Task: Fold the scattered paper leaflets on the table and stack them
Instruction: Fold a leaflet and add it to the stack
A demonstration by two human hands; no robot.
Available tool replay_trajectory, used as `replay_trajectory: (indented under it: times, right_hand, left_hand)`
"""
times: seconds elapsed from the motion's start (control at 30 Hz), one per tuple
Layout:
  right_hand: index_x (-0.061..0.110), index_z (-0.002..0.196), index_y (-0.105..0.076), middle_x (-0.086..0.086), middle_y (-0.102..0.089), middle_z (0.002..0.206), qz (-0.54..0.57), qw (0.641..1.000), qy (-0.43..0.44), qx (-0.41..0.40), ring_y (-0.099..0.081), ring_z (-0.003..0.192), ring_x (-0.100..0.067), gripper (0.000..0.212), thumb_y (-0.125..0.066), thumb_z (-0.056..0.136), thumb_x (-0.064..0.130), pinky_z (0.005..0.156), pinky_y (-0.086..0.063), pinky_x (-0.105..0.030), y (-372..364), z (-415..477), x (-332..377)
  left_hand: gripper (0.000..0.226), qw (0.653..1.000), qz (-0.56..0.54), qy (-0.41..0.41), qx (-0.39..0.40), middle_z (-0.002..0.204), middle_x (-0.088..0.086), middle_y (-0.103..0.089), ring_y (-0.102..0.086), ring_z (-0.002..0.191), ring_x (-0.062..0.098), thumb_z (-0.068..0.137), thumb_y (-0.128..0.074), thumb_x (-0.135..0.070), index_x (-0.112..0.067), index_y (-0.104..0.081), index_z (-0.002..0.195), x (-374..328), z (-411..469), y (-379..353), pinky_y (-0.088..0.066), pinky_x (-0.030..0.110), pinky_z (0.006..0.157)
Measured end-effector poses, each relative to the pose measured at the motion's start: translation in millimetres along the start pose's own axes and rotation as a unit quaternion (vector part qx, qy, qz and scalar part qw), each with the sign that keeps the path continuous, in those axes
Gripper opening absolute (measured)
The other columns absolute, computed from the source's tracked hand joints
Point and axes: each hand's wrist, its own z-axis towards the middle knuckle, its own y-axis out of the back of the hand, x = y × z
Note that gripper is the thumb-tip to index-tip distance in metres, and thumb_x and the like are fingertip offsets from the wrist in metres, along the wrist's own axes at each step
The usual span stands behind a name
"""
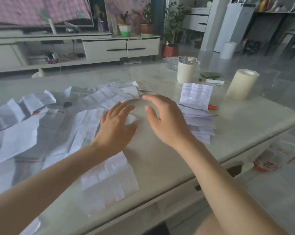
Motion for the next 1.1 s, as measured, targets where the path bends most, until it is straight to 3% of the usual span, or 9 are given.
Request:
replay_trajectory:
  times: [0.13, 0.23, 0.5, 0.6, 0.67, 0.73, 0.87, 0.97, 1.1]
  right_hand:
    - [0.006, 0.117, -0.062, -0.007, -0.063, 0.120, 0.019, 0.998, 0.007, 0.067, -0.053, 0.115, -0.024, 0.028, -0.047, 0.094, 0.010, 0.098, -0.037, -0.031, -34, 8, 21]
    - [0.009, 0.119, -0.061, -0.006, -0.061, 0.124, 0.035, 0.993, -0.038, 0.105, -0.052, 0.118, -0.021, 0.029, -0.047, 0.094, 0.011, 0.098, -0.037, -0.027, -48, 11, 31]
    - [0.010, 0.117, -0.061, -0.004, -0.059, 0.125, 0.043, 0.989, -0.062, 0.130, -0.051, 0.117, -0.016, 0.028, -0.047, 0.092, 0.009, 0.087, -0.033, -0.015, -54, 10, 49]
    - [0.011, 0.117, -0.061, -0.004, -0.060, 0.124, 0.063, 0.987, -0.071, 0.126, -0.053, 0.116, -0.016, 0.029, -0.046, 0.092, 0.008, 0.089, -0.036, -0.017, -57, 11, 56]
    - [0.012, 0.118, -0.061, -0.002, -0.061, 0.124, 0.091, 0.985, -0.082, 0.123, -0.053, 0.116, -0.014, 0.030, -0.046, 0.092, 0.008, 0.091, -0.037, -0.018, -59, 10, 62]
    - [0.012, 0.120, -0.060, 0.000, -0.060, 0.125, 0.113, 0.982, -0.081, 0.127, -0.052, 0.117, -0.010, 0.031, -0.046, 0.092, 0.006, 0.089, -0.035, -0.012, -61, 11, 68]
    - [0.012, 0.118, -0.061, 0.006, -0.062, 0.113, 0.183, 0.971, -0.103, 0.116, -0.054, 0.103, -0.004, 0.028, -0.050, 0.092, 0.008, 0.075, -0.036, -0.001, -64, 11, 77]
    - [0.017, 0.111, -0.062, 0.006, -0.064, 0.101, 0.325, 0.921, -0.187, 0.103, -0.060, 0.094, -0.008, 0.022, -0.059, 0.089, 0.015, 0.081, -0.046, -0.011, -62, 11, 87]
    - [0.013, 0.123, -0.057, -0.005, -0.063, 0.115, 0.531, 0.781, -0.279, 0.174, -0.061, 0.106, -0.019, 0.048, -0.066, 0.083, 0.038, 0.086, -0.051, -0.031, -57, 12, 98]
  left_hand:
    - [0.077, 0.983, 0.108, 0.127, 0.072, 0.157, 0.007, -0.010, -0.005, 0.145, 0.023, 0.085, -0.059, -0.044, -0.019, -0.020, 0.146, 35, -24, 31, -0.010, 0.039, 0.114]
    - [0.081, 0.957, 0.136, 0.216, 0.138, 0.152, 0.010, -0.022, -0.020, 0.140, 0.027, 0.082, -0.057, -0.056, -0.018, -0.022, 0.144, 58, -32, 40, -0.022, 0.042, 0.112]
    - [0.075, 0.925, -0.084, 0.277, 0.246, 0.139, 0.003, -0.043, -0.042, 0.125, 0.020, 0.077, -0.073, -0.014, -0.011, -0.036, 0.141, 66, -33, 74, -0.034, 0.018, 0.086]
    - [0.049, 0.917, -0.156, 0.296, 0.218, 0.112, 0.009, -0.059, -0.055, 0.090, 0.017, 0.074, -0.066, -0.001, -0.005, -0.057, 0.121, 63, -31, 97, -0.041, 0.010, 0.063]
    - [0.024, 0.933, -0.105, 0.295, 0.177, 0.099, 0.008, -0.058, -0.049, 0.077, 0.014, 0.084, -0.056, 0.000, -0.008, -0.061, 0.106, 61, -32, 110, -0.037, 0.010, 0.056]
    - [0.007, 0.943, -0.093, 0.289, 0.139, 0.098, 0.010, -0.057, -0.053, 0.078, 0.017, 0.088, -0.056, -0.010, -0.008, -0.060, 0.094, 63, -33, 121, -0.040, 0.015, 0.067]
    - [0.027, 0.935, -0.166, 0.310, 0.054, 0.105, 0.017, -0.066, -0.062, 0.099, 0.033, 0.080, -0.066, -0.030, -0.010, -0.064, 0.098, 63, -40, 134, -0.047, 0.040, 0.090]
    - [0.026, 0.910, -0.290, 0.295, -0.029, 0.108, 0.022, -0.065, -0.062, 0.101, 0.037, 0.081, -0.066, -0.020, -0.004, -0.063, 0.102, 52, -44, 150, -0.048, 0.048, 0.095]
    - [0.019, 0.820, -0.514, 0.249, -0.031, 0.097, 0.011, -0.070, -0.068, 0.085, 0.020, 0.090, -0.047, -0.006, -0.011, -0.062, 0.100, 33, -48, 161, -0.056, 0.035, 0.081]
